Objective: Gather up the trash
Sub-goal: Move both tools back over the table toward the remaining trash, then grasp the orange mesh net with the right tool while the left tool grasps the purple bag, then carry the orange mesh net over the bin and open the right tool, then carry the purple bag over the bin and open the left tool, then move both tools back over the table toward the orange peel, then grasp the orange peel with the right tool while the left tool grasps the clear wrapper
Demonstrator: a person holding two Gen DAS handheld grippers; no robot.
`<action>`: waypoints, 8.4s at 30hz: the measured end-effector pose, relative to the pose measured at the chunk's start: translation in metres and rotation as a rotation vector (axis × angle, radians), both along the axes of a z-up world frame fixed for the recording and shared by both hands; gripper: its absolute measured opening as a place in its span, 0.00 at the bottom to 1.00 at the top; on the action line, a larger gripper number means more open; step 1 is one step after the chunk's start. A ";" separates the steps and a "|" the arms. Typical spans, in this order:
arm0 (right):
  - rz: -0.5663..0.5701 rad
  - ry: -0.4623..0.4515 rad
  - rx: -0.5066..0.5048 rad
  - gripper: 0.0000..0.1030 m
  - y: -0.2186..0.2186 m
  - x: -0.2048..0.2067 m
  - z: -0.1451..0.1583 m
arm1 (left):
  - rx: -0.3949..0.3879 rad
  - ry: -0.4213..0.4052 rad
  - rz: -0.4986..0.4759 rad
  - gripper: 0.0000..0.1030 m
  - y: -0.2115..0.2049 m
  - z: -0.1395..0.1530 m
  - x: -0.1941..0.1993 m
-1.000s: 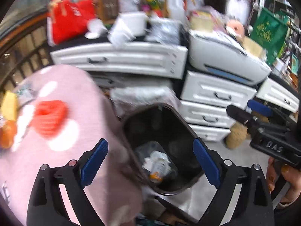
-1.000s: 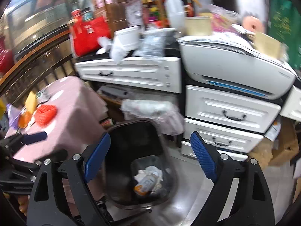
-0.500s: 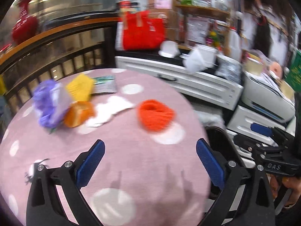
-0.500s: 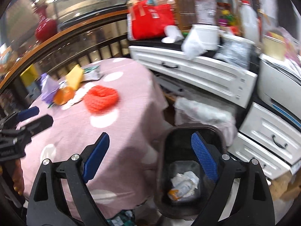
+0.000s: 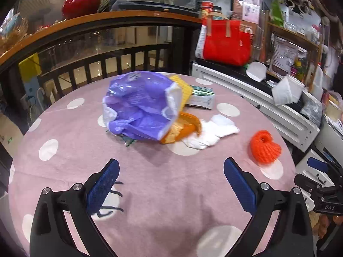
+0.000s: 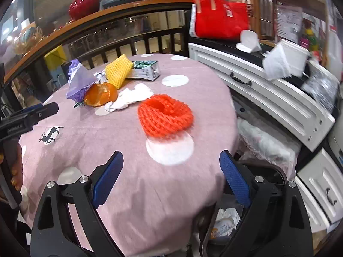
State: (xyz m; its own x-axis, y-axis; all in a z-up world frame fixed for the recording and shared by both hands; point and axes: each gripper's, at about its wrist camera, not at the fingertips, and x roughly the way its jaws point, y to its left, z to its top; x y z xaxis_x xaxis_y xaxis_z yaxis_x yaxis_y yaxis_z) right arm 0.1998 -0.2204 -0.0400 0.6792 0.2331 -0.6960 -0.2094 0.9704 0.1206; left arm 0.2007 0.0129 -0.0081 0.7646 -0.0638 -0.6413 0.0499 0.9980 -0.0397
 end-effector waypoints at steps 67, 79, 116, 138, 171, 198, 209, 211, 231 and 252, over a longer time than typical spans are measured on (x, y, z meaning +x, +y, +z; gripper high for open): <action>-0.365 0.139 -0.010 0.19 -0.140 -0.069 -0.055 | -0.095 -0.198 -0.397 0.15 -0.148 0.049 -0.067; -0.448 0.352 0.058 0.27 -0.174 -0.065 -0.146 | -0.084 -0.184 -0.515 0.15 -0.197 0.045 -0.080; -0.781 0.077 0.003 0.77 -0.273 -0.144 -0.045 | -0.042 0.319 -0.998 0.15 -0.352 -0.068 -0.083; -0.809 0.074 0.005 0.79 -0.279 -0.148 -0.046 | 0.111 0.428 -0.961 0.71 -0.368 -0.125 -0.069; -0.507 -0.075 0.033 0.90 -0.184 -0.111 0.004 | 0.000 0.088 -0.798 0.94 -0.262 -0.016 -0.084; -0.130 -0.068 0.113 0.90 -0.033 -0.012 0.026 | 0.015 0.071 -0.246 0.94 -0.033 -0.011 -0.015; 0.041 -0.001 0.084 0.90 0.033 0.031 0.015 | -0.047 0.115 -0.046 0.94 0.054 -0.020 0.023; 0.070 0.001 0.078 0.90 0.045 0.041 0.015 | -0.053 0.102 -0.038 0.94 0.056 -0.018 0.027; 0.281 0.089 0.013 0.44 0.159 0.165 -0.011 | 0.111 0.149 -0.140 0.93 0.080 -0.047 0.118; 0.277 -0.027 0.035 0.08 0.149 0.115 0.019 | -0.010 0.141 -0.078 0.25 0.096 -0.028 0.092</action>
State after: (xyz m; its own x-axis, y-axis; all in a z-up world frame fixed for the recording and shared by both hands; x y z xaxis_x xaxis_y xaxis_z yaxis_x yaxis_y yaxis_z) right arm 0.3146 -0.0718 -0.0206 0.6044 0.4360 -0.6667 -0.4697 0.8710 0.1438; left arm 0.2924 0.1086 -0.0365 0.6598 -0.1259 -0.7408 0.1203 0.9908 -0.0612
